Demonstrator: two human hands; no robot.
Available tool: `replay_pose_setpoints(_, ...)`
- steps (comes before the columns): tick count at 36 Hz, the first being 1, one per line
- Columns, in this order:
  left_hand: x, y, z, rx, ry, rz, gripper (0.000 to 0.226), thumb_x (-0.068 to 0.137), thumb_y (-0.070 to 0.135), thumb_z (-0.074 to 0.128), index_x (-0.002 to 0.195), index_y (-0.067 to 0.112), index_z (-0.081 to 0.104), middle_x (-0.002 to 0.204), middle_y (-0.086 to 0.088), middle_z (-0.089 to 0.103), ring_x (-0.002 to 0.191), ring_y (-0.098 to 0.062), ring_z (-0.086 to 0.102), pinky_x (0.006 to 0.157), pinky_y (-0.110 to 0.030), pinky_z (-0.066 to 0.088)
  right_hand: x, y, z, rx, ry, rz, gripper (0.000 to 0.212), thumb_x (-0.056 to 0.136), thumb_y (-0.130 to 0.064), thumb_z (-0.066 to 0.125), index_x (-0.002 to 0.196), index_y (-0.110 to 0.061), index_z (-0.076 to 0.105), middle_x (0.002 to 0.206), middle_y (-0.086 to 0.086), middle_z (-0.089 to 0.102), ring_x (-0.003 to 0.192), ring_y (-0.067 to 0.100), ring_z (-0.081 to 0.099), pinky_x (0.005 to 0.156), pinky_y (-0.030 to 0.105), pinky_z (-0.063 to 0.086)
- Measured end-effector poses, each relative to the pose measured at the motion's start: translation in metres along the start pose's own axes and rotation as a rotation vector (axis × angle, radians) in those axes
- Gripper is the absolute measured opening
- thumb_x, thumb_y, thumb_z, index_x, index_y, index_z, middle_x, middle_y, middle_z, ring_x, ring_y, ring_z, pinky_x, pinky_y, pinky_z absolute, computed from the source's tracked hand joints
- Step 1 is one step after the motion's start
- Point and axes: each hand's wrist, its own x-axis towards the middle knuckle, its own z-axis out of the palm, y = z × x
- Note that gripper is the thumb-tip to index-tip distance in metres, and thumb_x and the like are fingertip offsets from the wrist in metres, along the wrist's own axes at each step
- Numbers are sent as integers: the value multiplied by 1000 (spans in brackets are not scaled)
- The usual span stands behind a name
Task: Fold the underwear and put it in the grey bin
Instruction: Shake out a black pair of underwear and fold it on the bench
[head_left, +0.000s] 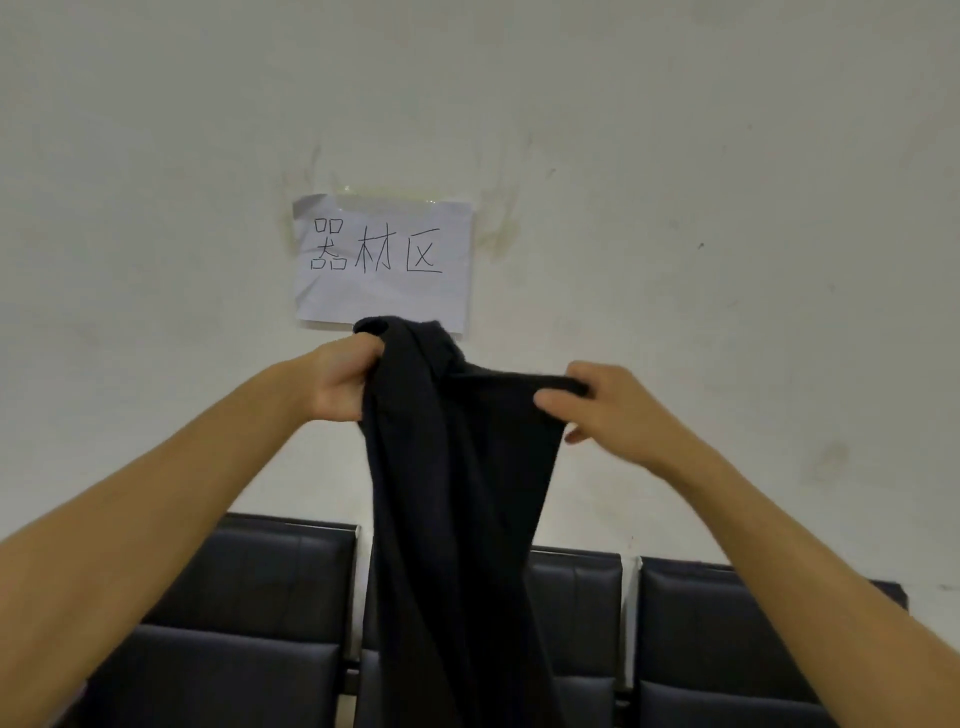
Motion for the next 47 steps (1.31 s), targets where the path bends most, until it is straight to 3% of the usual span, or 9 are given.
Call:
replay_pose_setpoints(5, -5, -8, -40, 262, 51, -102, 29, 93, 1, 34, 110, -3, 57, 103, -18, 61, 85, -26, 60, 66, -32, 57, -1, 5, -31, 383, 78, 133, 10, 90, -13, 59, 82, -7, 57, 74, 0, 67, 73, 16, 67, 63, 26, 54)
replay_pose_setpoints(13, -11, -12, -61, 176, 58, -83, 25, 98, 11, 37, 101, 4, 62, 89, -12, 63, 73, -21, 60, 56, -28, 57, 3, 18, -41, 682, 145, 260, 9, 91, -5, 56, 99, -3, 58, 97, 12, 66, 86, 24, 65, 77, 39, 56)
replay_pose_setpoints(18, -13, -15, -76, 61, 94, -58, 21, 95, 16, 44, 93, 10, 64, 86, -7, 63, 79, -20, 56, 75, -34, 46, 7, 27, -50, 829, 296, 298, 6, 90, -5, 54, 87, -5, 59, 83, 8, 63, 82, 21, 61, 72, 33, 51)
replay_pose_setpoints(24, -18, -21, -88, -160, 114, 174, 41, 95, 22, 44, 68, 13, 73, 78, -5, 69, 72, -20, 65, 76, -35, 47, 5, 43, -63, 865, 362, 367, 4, 87, -8, 57, 86, -5, 60, 79, 6, 59, 80, 20, 58, 73, 33, 49)
replay_pose_setpoints(31, -19, -18, -97, -319, 208, 298, 20, 97, 18, 42, 90, 13, 61, 81, -2, 69, 79, -17, 66, 76, -33, 48, -1, 54, -75, 808, 337, 382, 7, 91, -9, 56, 88, -5, 61, 82, 6, 62, 80, 18, 60, 76, 32, 50)
replay_pose_setpoints(34, -19, -16, -102, -325, 282, 313, 16, 96, 16, 47, 102, 10, 61, 95, -4, 67, 89, -17, 65, 78, -31, 50, -1, 60, -78, 787, 375, 393, 16, 90, -10, 58, 106, -7, 57, 93, 5, 62, 88, 17, 60, 72, 32, 50)
replay_pose_setpoints(41, -18, -9, -112, -104, 478, 325, 10, 93, 4, 51, 99, 6, 59, 108, -11, 56, 85, -16, 58, 72, -28, 49, -6, 71, -78, 585, 391, 432, 21, 95, -10, 52, 111, -14, 64, 103, 5, 60, 93, 21, 58, 73, 33, 50)
replay_pose_setpoints(44, -18, -6, -114, 76, 537, 305, 32, 96, 3, 47, 127, 5, 51, 115, -12, 53, 96, -20, 54, 83, -33, 46, -9, 75, -76, 573, 378, 459, 20, 95, -9, 51, 109, -12, 65, 101, 6, 60, 90, 20, 59, 74, 34, 50)
replay_pose_setpoints(47, -20, -5, -120, 237, 493, 219, 23, 98, 6, 43, 115, 9, 58, 97, -6, 56, 84, -19, 54, 84, -38, 47, -11, 78, -76, 585, 371, 512, 14, 94, -10, 54, 102, -7, 65, 101, 7, 60, 89, 20, 60, 76, 36, 50)
